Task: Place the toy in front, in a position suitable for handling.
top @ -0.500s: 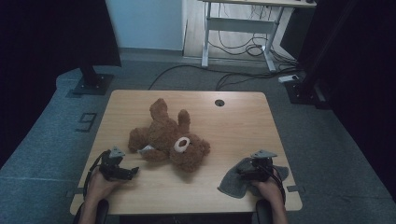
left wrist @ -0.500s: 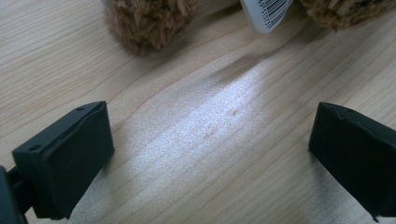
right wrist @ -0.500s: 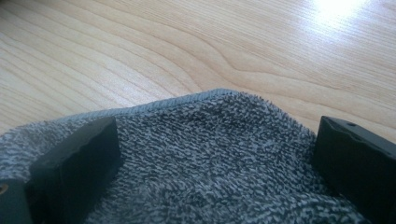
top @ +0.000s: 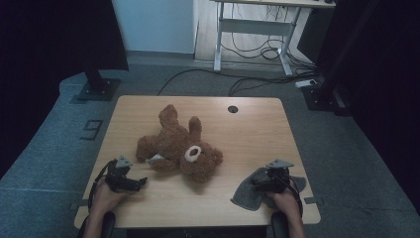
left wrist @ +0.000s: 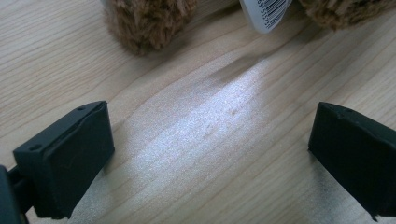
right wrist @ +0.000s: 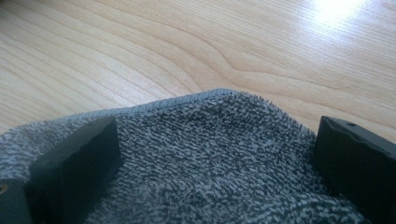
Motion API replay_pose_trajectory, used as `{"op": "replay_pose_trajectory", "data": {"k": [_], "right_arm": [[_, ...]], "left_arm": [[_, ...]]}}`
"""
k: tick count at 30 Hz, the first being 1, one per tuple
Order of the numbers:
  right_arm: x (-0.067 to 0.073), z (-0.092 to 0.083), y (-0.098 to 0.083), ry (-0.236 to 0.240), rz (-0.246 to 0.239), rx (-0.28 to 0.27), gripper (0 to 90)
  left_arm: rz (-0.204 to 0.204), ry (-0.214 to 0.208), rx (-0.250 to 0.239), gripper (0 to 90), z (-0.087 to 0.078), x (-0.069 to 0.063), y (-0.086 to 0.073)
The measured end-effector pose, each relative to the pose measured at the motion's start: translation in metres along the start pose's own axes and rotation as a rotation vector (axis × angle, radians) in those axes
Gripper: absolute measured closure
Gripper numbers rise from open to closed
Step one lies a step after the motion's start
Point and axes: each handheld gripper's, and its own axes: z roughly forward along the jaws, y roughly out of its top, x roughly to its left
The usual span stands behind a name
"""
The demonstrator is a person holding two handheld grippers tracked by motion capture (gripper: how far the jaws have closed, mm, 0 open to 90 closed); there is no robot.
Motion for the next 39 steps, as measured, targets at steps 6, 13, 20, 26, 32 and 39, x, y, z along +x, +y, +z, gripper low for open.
{"op": "replay_pose_trajectory", "data": {"k": [6,13,20,26,32,39], "right_arm": [[0.0,0.0,0.001,-0.001,0.0,0.006,0.7],[0.003,-0.006,0.005,-0.014,0.012,0.013,4.4],[0.013,-0.019,0.021,0.024,0.006,-0.036,9.5],[0.026,-0.029,0.047,0.135,0.011,-0.092,13.2],[0.045,-0.024,0.072,0.194,-0.036,-0.085,15.0],[0.066,-0.007,0.099,0.248,-0.08,-0.078,17.8]], "left_arm": [[0.004,-0.006,0.006,1.9,-0.002,0.001,0.0],[-0.013,-0.003,-0.022,13.5,-0.011,0.008,0.001],[-0.016,0.019,-0.081,13.9,-0.021,0.015,0.007],[-0.004,0.037,-0.111,13.9,-0.023,0.021,0.018],[0.026,0.041,-0.116,14.0,-0.019,0.025,0.034],[0.023,0.017,-0.134,14.0,-0.009,0.033,0.051]]}}
